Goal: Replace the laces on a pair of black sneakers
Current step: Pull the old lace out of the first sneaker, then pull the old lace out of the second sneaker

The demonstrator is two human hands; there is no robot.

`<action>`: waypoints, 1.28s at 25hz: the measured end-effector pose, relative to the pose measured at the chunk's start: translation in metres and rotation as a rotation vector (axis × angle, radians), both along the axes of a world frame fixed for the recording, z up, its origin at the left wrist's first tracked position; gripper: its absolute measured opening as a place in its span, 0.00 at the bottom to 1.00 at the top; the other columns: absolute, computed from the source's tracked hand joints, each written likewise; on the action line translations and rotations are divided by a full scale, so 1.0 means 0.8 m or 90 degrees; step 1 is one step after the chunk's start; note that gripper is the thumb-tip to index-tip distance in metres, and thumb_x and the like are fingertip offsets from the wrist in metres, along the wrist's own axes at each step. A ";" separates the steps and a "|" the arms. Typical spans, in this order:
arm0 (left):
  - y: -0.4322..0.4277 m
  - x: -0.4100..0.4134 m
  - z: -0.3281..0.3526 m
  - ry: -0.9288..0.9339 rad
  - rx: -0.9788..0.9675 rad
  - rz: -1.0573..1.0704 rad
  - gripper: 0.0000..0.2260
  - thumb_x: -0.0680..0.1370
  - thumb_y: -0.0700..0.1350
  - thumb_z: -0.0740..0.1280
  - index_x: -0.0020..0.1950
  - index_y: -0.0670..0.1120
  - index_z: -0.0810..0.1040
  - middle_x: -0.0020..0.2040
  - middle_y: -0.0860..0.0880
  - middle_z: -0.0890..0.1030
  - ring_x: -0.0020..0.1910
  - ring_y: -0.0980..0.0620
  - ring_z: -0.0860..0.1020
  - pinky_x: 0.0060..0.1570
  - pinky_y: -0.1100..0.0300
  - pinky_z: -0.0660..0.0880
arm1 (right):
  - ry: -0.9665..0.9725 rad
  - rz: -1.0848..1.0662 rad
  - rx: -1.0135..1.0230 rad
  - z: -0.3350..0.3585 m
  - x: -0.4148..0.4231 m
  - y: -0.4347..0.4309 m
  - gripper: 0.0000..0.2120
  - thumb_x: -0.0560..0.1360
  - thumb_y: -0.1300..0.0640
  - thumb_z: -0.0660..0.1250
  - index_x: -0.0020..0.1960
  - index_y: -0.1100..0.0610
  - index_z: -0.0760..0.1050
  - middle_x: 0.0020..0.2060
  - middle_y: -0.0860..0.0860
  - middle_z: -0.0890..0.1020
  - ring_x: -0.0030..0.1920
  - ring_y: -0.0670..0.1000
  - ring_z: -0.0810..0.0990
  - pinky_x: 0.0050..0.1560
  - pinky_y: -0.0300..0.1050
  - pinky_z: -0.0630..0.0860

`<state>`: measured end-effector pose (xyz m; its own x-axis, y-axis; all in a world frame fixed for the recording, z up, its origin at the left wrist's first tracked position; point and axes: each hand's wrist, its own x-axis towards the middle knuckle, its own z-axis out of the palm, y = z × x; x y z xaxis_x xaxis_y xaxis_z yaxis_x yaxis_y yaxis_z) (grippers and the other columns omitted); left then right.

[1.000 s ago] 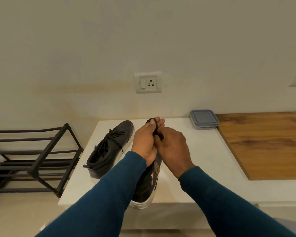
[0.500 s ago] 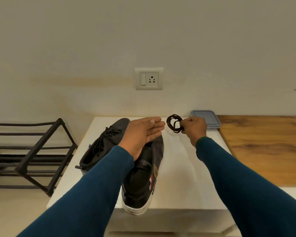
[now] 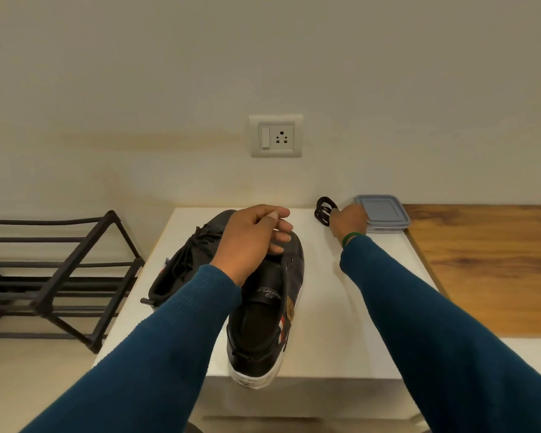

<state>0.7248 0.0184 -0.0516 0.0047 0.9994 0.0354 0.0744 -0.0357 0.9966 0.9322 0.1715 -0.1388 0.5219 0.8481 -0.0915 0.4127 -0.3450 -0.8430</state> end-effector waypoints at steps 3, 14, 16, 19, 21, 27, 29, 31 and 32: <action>-0.017 -0.031 0.005 0.175 0.093 0.035 0.12 0.84 0.43 0.59 0.57 0.50 0.82 0.47 0.55 0.84 0.45 0.62 0.82 0.45 0.68 0.78 | -0.083 0.079 -0.044 0.012 -0.007 -0.035 0.09 0.78 0.59 0.65 0.54 0.64 0.76 0.50 0.59 0.81 0.47 0.58 0.81 0.43 0.48 0.78; -0.092 -0.145 -0.037 0.869 -0.181 0.050 0.29 0.77 0.66 0.62 0.65 0.44 0.74 0.62 0.43 0.71 0.57 0.41 0.76 0.60 0.45 0.75 | 0.142 0.319 0.044 0.020 -0.117 -0.263 0.35 0.77 0.29 0.54 0.75 0.51 0.64 0.70 0.53 0.72 0.67 0.55 0.73 0.70 0.56 0.70; -0.092 -0.151 -0.038 0.740 -0.186 0.045 0.24 0.79 0.61 0.64 0.64 0.44 0.77 0.57 0.44 0.76 0.51 0.44 0.79 0.57 0.48 0.78 | 0.164 0.308 0.057 0.013 -0.138 -0.271 0.35 0.78 0.31 0.55 0.77 0.51 0.62 0.73 0.52 0.67 0.71 0.56 0.69 0.71 0.60 0.69; -0.083 -0.161 -0.017 0.654 -0.118 0.141 0.19 0.81 0.56 0.64 0.61 0.43 0.80 0.52 0.43 0.79 0.48 0.43 0.80 0.54 0.48 0.79 | 0.112 0.274 0.063 0.004 -0.169 -0.257 0.32 0.80 0.34 0.52 0.77 0.52 0.61 0.74 0.52 0.62 0.73 0.58 0.65 0.72 0.62 0.66; -0.079 -0.167 0.005 0.686 -0.064 0.204 0.19 0.81 0.55 0.62 0.61 0.43 0.80 0.55 0.42 0.77 0.49 0.41 0.79 0.52 0.49 0.77 | 0.121 0.273 0.073 0.003 -0.198 -0.246 0.31 0.81 0.36 0.51 0.77 0.52 0.62 0.75 0.53 0.61 0.74 0.58 0.64 0.73 0.63 0.65; -0.080 -0.155 0.067 0.707 0.081 0.323 0.17 0.82 0.56 0.59 0.55 0.44 0.78 0.56 0.41 0.74 0.50 0.40 0.76 0.43 0.53 0.67 | 0.197 0.335 0.023 0.013 -0.294 -0.231 0.29 0.83 0.40 0.50 0.78 0.55 0.61 0.77 0.55 0.62 0.75 0.58 0.64 0.74 0.60 0.63; -0.083 -0.129 0.077 0.689 0.093 0.322 0.17 0.83 0.56 0.59 0.56 0.44 0.78 0.57 0.42 0.74 0.51 0.40 0.76 0.43 0.54 0.66 | 0.293 0.333 0.014 0.025 -0.281 -0.231 0.29 0.82 0.40 0.51 0.76 0.57 0.64 0.72 0.56 0.70 0.70 0.57 0.71 0.70 0.56 0.69; -0.088 -0.099 0.072 0.678 0.088 0.294 0.17 0.83 0.55 0.59 0.58 0.43 0.78 0.59 0.42 0.74 0.52 0.40 0.77 0.44 0.54 0.66 | 0.279 0.289 0.018 0.040 -0.237 -0.232 0.32 0.82 0.38 0.50 0.78 0.57 0.60 0.74 0.54 0.68 0.71 0.56 0.70 0.71 0.53 0.67; -0.091 -0.082 0.064 0.682 0.077 0.272 0.17 0.83 0.55 0.59 0.59 0.43 0.78 0.60 0.41 0.74 0.53 0.40 0.77 0.44 0.54 0.66 | 0.248 0.257 0.025 0.047 -0.208 -0.232 0.33 0.82 0.37 0.49 0.79 0.56 0.59 0.75 0.53 0.67 0.72 0.56 0.68 0.72 0.54 0.66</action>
